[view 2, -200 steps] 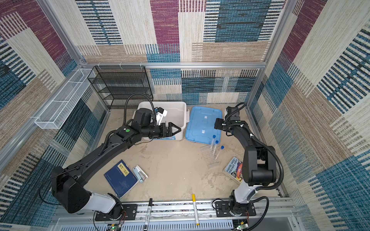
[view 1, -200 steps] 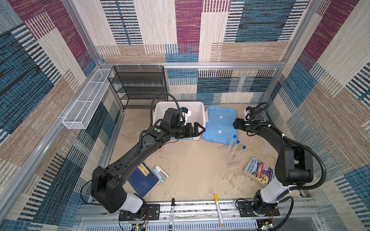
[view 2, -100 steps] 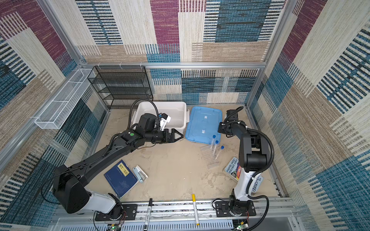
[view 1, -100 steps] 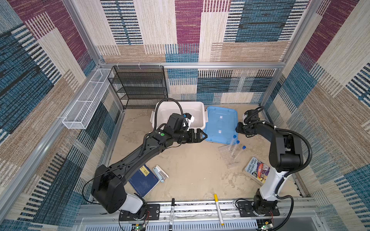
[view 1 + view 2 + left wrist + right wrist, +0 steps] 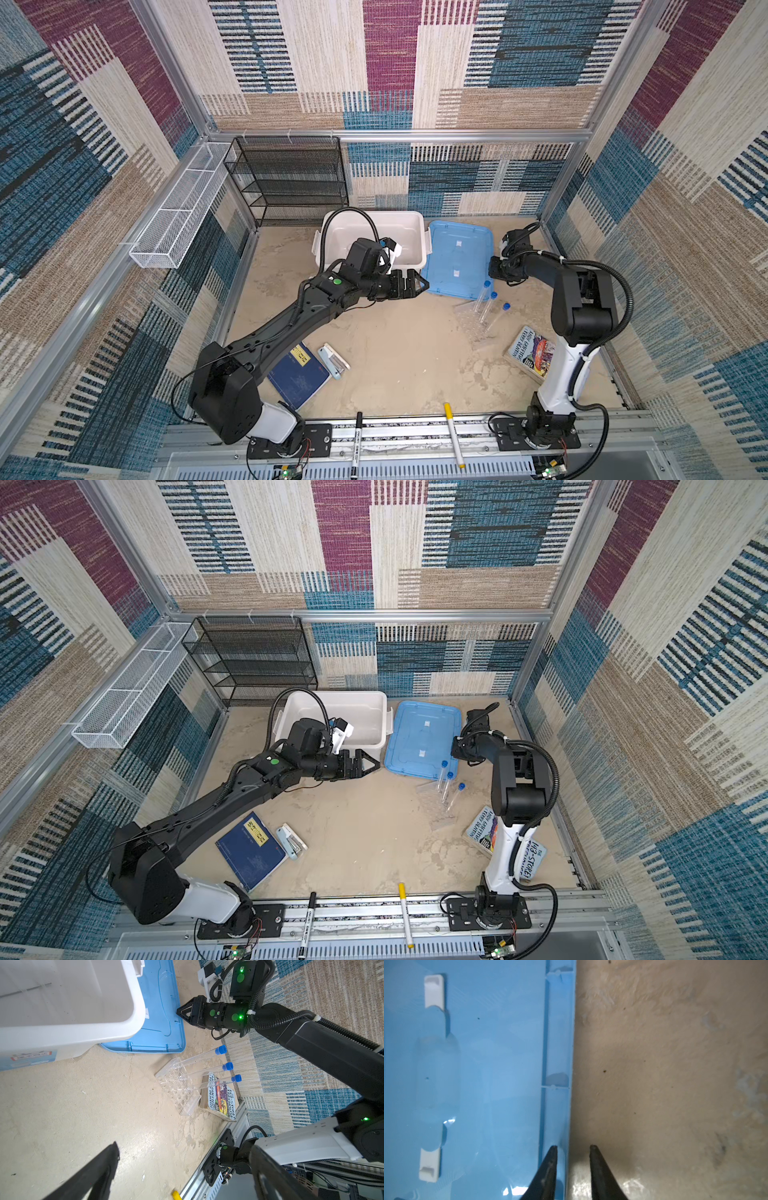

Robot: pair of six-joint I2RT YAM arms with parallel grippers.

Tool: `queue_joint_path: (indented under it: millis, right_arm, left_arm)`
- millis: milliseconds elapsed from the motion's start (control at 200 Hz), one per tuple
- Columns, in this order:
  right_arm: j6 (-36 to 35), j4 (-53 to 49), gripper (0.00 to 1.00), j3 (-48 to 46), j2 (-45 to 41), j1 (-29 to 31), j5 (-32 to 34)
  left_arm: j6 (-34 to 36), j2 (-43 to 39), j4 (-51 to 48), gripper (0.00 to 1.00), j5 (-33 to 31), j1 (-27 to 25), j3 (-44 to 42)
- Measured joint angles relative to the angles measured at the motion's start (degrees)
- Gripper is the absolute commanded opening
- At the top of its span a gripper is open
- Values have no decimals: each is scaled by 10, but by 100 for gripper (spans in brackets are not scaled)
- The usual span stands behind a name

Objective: Organize the chemistry lab equipment
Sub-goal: 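Grasp the blue lid's edge with the right gripper and tilt it upright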

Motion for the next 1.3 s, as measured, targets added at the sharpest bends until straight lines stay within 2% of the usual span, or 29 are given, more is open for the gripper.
queue_joint_path:
  millis: [80, 476, 1012, 1297]
  right_arm:
    - [-4, 5, 25, 1, 4, 0, 0]
    - [-9, 55, 0, 3, 22, 0, -6]
    - [17, 29, 0, 9, -63, 0, 1]
    - [17, 26, 0, 33, -105, -3, 31]
  left_arm:
    - [-3, 1, 1, 100, 0, -1, 0]
    - [-4, -2, -2, 99, -1, -1, 2]
    - [12, -31, -24, 100, -29, -1, -3]
    - [34, -41, -31, 99, -46, -1, 2]
